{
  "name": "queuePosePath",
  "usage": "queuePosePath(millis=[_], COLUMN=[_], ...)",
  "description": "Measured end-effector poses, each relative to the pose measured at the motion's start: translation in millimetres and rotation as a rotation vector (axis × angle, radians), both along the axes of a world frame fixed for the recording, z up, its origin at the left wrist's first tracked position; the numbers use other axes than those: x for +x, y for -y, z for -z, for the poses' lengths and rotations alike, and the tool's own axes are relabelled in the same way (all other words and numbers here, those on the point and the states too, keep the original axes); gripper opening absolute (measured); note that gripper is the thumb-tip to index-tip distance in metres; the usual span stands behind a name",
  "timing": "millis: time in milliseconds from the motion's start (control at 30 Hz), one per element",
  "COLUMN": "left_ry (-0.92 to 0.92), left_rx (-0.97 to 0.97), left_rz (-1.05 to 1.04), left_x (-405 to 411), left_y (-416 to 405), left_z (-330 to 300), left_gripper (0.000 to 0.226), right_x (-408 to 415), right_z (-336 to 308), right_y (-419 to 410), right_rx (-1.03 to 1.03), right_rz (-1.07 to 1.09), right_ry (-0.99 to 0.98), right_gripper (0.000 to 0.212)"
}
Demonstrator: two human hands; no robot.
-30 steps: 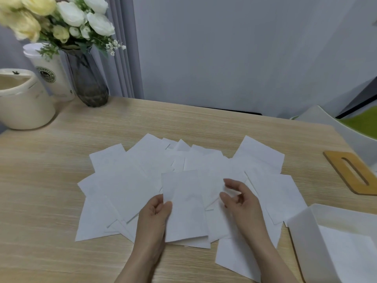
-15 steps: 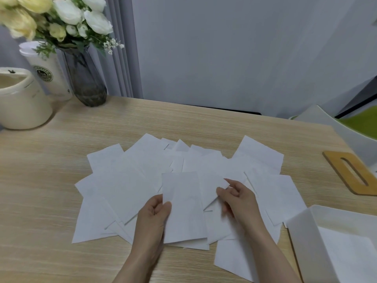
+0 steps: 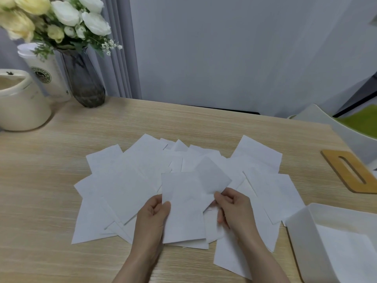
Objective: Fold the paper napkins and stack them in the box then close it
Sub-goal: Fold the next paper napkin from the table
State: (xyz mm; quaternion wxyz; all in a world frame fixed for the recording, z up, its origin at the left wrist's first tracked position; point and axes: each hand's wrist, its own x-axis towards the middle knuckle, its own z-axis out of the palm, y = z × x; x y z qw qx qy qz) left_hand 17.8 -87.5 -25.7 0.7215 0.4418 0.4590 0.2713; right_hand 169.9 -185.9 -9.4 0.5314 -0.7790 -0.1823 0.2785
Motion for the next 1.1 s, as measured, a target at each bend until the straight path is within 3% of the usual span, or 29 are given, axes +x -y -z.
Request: queuePosePath(millis=[300,500,633,800,867,933,1033,1100], left_ry=[0.006,0.002,0.006,-0.006,-0.007,-0.006,-0.003,-0.002], left_rx=[-0.014,-0.016,-0.018,-0.009,-0.012,-0.023,-0.035,-0.042], left_rz=[0.003,0.012,0.017,0.014,0.015,0.014,0.016,0.02], left_x=[0,0,1,1,1,1,0,0], left_y=[0,1,1,1,0,0,-1,-2], left_z=[-1,-4,-5,-3,-3,-3,-1,-1], left_gripper=[0.015,0.015,0.016,0.015,0.015,0.015,0.015,0.016], right_x=[36,50,39,24,19,20,27,29], right_z=[-7,-16,-17,-4,0,1,-3,-9], right_y=[23,36,36,37,39,42,44,44], right_rx=[-0.066,-0.25,-0.206,-0.134,-0.118,-0.094,-0.062,-0.025], right_rz=[0.032,-0.105,-0.085,-0.024,0.009,0.053,0.123,0.14], right_ry=[0.061,0.146,0.152,0.152,0.146,0.15,0.203,0.221], right_gripper=[0.027,0.028,0.035,0.007,0.006,0.01,0.041,0.049])
